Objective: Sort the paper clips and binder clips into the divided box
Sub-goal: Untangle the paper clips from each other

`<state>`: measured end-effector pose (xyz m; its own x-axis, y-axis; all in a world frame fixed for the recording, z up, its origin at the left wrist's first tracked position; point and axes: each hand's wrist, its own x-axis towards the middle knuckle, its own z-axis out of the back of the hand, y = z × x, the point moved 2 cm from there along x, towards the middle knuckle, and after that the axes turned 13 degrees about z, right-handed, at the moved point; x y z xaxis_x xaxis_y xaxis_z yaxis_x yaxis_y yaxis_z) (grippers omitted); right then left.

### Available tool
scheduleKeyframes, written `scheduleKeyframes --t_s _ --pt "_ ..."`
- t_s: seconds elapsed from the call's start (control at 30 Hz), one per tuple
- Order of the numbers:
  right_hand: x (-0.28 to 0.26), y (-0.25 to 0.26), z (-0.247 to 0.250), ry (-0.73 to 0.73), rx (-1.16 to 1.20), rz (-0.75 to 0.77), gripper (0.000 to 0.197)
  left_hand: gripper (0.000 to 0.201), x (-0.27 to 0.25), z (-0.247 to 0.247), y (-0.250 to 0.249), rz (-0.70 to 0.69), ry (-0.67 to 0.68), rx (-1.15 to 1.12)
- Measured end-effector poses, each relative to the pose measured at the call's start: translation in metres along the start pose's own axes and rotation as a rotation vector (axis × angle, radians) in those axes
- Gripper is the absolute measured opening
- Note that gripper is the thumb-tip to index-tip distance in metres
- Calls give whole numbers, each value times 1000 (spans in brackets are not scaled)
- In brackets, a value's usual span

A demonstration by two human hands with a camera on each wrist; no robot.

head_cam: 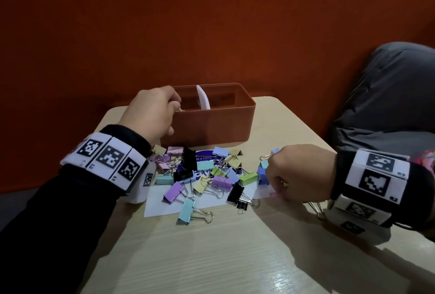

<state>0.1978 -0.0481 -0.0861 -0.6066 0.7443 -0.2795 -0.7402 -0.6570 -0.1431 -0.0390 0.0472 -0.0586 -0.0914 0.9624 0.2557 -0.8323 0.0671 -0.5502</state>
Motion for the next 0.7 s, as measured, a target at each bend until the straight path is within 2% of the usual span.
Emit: scheduleKeyframes --t_s 0.1,0.17,0.3,0.4,0.5,0.6,0.67,0.7 --pt "0 2 -2 -73 47 15 14 12 3 2 0 -17 -65 -31" --pt "-1 3 0 -134 120 37 11 11 4 3 0 -31 -60 -21" --pt "-3 -3 14 -245 332 41 13 18 3 2 2 -15 16 38" --pt "-2 -7 18 -246 525 2 18 27 1 1 0 33 121 87" --pt "1 -7 21 -311 664 -19 20 38 -6 1 -5 38 176 226" --pt "5 -11 27 -446 820 -36 35 48 -8 6 -13 -57 45 327" --pt "6 -14 32 -550 953 -30 29 42 -17 16 -26 -147 -30 221" --pt "7 -15 35 -604 1020 -23 20 35 -24 20 -35 -188 -8 108"
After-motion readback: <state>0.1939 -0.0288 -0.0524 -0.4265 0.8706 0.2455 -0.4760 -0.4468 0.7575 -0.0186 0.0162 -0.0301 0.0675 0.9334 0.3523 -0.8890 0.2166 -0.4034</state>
